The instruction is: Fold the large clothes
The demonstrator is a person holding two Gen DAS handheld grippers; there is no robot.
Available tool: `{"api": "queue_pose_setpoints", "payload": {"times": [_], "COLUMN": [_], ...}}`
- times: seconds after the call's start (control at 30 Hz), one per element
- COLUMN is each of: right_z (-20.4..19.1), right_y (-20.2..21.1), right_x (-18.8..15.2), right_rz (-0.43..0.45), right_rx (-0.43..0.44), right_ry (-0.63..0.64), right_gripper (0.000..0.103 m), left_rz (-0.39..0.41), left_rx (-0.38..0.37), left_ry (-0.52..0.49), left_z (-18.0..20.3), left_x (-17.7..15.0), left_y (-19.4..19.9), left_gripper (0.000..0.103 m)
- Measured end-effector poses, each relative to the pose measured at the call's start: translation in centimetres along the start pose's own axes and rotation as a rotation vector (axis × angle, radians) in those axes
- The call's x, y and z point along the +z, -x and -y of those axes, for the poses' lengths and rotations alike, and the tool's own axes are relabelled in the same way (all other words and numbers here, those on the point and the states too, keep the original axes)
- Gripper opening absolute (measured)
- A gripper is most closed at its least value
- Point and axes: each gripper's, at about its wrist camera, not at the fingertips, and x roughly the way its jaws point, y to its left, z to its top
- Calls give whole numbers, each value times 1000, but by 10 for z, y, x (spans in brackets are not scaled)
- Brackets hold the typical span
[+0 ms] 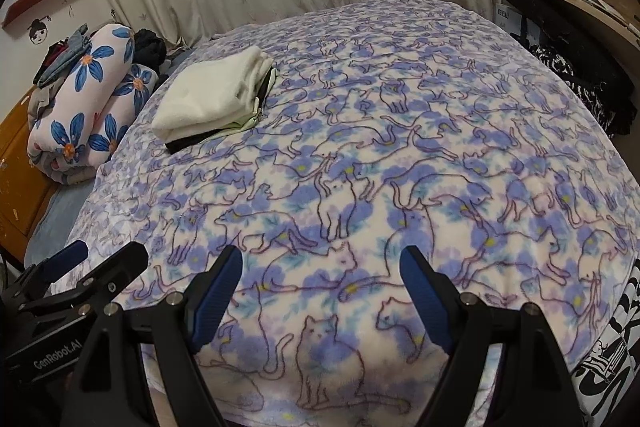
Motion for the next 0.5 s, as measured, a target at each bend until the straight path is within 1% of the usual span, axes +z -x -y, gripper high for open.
{"api": "queue_pose_setpoints", "payload": {"times": [0.5], "right_z": [3], "right_y": [0], "right_x": [1], "right_rz": [0], "right_rx": [-8], "right_ry": [2], "right_gripper": [81], "left_rz": [-4], "left_rx": [-2], "left_ry": [0], "left_z": [-1], "left_x": [0], "left_y": [-1], "left_gripper": [102]}}
